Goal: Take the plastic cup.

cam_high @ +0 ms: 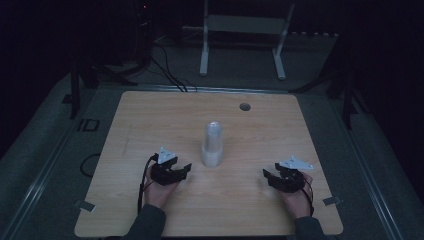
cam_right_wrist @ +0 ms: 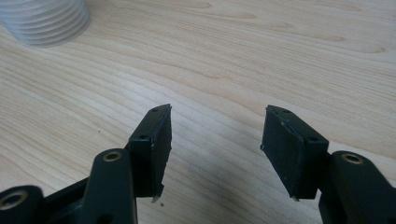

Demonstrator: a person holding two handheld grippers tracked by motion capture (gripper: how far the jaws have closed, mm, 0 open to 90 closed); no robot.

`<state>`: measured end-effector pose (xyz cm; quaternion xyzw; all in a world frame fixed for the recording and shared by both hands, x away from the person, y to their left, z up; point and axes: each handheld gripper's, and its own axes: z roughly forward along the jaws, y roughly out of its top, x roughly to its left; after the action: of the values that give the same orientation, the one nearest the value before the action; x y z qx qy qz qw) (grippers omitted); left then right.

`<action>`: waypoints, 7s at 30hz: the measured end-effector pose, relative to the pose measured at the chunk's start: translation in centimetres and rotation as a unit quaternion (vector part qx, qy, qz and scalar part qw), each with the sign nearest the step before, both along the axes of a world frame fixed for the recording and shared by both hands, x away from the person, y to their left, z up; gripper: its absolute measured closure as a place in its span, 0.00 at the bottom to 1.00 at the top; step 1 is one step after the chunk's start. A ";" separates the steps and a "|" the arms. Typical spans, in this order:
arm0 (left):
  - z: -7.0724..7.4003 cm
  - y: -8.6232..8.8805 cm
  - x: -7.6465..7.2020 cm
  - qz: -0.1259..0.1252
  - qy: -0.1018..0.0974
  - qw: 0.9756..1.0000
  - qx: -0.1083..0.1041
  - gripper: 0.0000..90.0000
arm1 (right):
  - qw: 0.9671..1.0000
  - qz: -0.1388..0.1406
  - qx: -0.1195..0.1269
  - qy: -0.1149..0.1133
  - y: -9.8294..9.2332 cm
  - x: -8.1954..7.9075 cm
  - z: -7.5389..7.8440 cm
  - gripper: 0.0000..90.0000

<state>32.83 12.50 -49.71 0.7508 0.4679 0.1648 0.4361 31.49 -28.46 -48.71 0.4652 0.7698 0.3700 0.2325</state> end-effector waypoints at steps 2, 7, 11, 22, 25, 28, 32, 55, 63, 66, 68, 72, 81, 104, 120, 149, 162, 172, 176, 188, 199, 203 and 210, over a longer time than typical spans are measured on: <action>0.1 -0.1 -0.1 -0.005 -0.001 1.000 -0.001 0.41 | 1.000 0.001 -0.003 0.003 0.1 0.0 -0.2 0.47; 0.3 -0.1 -0.4 -0.013 -0.014 1.000 0.002 0.43 | 1.000 0.005 -0.003 0.000 0.2 -0.1 -0.1 0.46; 0.3 -0.2 -0.7 -0.022 -0.023 0.999 -0.005 0.45 | 1.000 0.009 -0.002 -0.002 0.4 -0.3 -0.1 0.46; 0.8 -0.5 -0.9 -0.029 -0.023 0.999 -0.006 0.44 | 0.999 0.023 -0.022 -0.018 1.1 -0.8 1.0 0.46; 1.2 -0.7 -1.0 -0.030 -0.026 0.999 -0.005 0.43 | 0.999 0.029 -0.020 -0.020 1.3 -0.8 1.4 0.46; 1.6 -0.7 -1.1 -0.031 -0.029 0.999 -0.007 0.42 | 0.999 0.034 -0.021 -0.025 1.5 -0.8 2.0 0.45; 1.9 -0.7 -1.2 -0.030 -0.030 0.999 -0.007 0.42 | 0.999 0.038 -0.025 -0.029 1.7 -0.8 2.5 0.45; 5.0 -2.2 0.0 -0.051 -0.059 0.997 0.001 0.38 | 0.996 0.072 -0.012 -0.055 3.4 0.3 6.4 0.44; 5.5 -2.7 0.3 -0.056 -0.063 0.996 0.000 0.37 | 0.995 0.081 -0.008 -0.060 4.1 0.6 7.2 0.44; 5.7 -2.9 0.5 -0.058 -0.064 0.996 0.003 0.36 | 0.994 0.084 -0.005 -0.064 4.4 0.8 7.7 0.44; 5.8 -3.0 0.6 -0.055 -0.066 0.996 0.002 0.36 | 0.994 0.086 -0.005 -0.067 4.6 0.9 8.0 0.44; 6.0 -3.2 0.8 -0.054 -0.069 0.996 0.000 0.36 | 0.993 0.091 -0.003 -0.070 5.1 1.1 8.7 0.45; 6.1 -3.7 1.0 -0.061 -0.069 0.996 0.003 0.33 | 0.992 0.103 0.001 -0.077 6.4 1.5 9.6 0.46; 5.4 -5.9 1.5 -0.073 -0.075 0.994 0.021 0.26 | 0.986 0.139 0.021 -0.092 10.1 2.9 11.9 0.40; 4.5 -6.6 2.0 -0.074 -0.068 0.994 0.029 0.25 | 0.982 0.160 0.033 -0.090 11.9 3.7 12.1 0.40; 3.9 -7.2 2.3 -0.078 -0.075 0.994 0.027 0.25 | 0.978 0.186 0.059 -0.077 15.5 5.8 11.8 0.35; 3.9 -7.2 2.2 -0.079 -0.078 0.994 0.021 0.26 | 0.976 0.200 0.061 -0.067 16.8 6.7 11.4 0.35; 3.8 -7.7 2.5 -0.068 -0.081 0.994 0.018 0.21 | 0.976 0.198 0.066 -0.068 17.0 6.8 11.4 0.42; 3.8 -8.0 2.6 -0.064 -0.084 0.994 0.015 0.21 | 0.976 0.198 0.069 -0.068 16.9 6.7 11.5 0.43; 3.9 -8.2 2.6 -0.063 -0.089 0.994 0.015 0.23 | 0.974 0.197 0.081 -0.072 16.7 6.6 12.0 0.43; 3.9 -8.2 2.5 -0.066 -0.087 0.994 0.007 0.22 | 0.973 0.195 0.089 -0.088 16.4 6.3 13.1 0.45; 4.1 -8.1 2.4 -0.065 -0.091 0.994 0.006 0.23 | 0.972 0.195 0.091 -0.094 16.2 6.1 13.5 0.45; 4.4 -8.0 2.1 -0.063 -0.096 0.993 -0.001 0.22 | 0.971 0.196 0.104 -0.095 16.1 6.1 14.1 0.45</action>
<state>34.97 4.48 -45.35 0.7588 0.3763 0.2078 0.4893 37.57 -12.40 -34.61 0.2899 0.7776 0.5288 0.1779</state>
